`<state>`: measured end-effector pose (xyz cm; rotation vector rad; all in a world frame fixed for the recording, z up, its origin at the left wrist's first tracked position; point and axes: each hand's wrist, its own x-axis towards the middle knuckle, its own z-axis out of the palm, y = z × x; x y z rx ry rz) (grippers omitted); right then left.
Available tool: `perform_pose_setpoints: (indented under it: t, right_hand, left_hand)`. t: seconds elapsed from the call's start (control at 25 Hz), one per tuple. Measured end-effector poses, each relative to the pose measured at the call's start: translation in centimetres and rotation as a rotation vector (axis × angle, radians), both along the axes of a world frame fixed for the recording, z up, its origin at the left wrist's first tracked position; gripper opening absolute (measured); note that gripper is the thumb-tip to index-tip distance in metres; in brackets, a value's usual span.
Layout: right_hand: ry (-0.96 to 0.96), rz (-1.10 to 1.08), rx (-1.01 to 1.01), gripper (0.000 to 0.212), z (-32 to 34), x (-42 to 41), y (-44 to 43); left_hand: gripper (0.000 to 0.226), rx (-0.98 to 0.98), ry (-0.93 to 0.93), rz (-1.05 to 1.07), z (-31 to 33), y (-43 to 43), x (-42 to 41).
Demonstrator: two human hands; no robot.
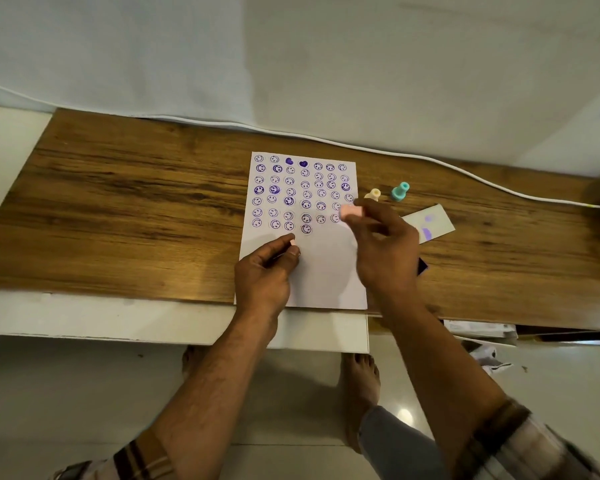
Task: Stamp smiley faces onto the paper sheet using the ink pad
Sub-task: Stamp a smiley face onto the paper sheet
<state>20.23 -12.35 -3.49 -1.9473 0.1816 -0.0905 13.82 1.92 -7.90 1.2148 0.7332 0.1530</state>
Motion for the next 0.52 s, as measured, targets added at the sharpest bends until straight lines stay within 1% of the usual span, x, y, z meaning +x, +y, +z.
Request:
perform_pose_setpoints:
  t: [0.08, 0.16, 0.28, 0.4, 0.52]
  right_hand:
    - [0.071, -0.041, 0.155, 0.02, 0.8, -2.4, -1.8]
    - [0.111, -0.012, 0.213, 0.024, 1.2, -4.5, -2.6]
    - [0.103, 0.057, 0.157, 0.029, 0.8, -5.3, -3.0]
    - [0.114, 0.12, 0.111, 0.029, 0.7, -4.9, -3.1]
    - [0.097, 0.172, 0.028, 0.031, 0.7, -4.7, -3.3]
  left_hand:
    - [0.029, -0.047, -0.008, -0.063, 0.2, -0.1, -0.2]
    - [0.036, -0.138, -0.02, -0.127, 0.3, -0.4, -0.5]
    - [0.041, -0.216, -0.044, -0.179, 0.7, -0.9, -0.7]
    - [0.033, -0.208, -0.041, -0.212, 1.1, -1.3, -0.6]
    - [0.039, -0.224, -0.051, -0.229, 1.4, -1.9, -0.4]
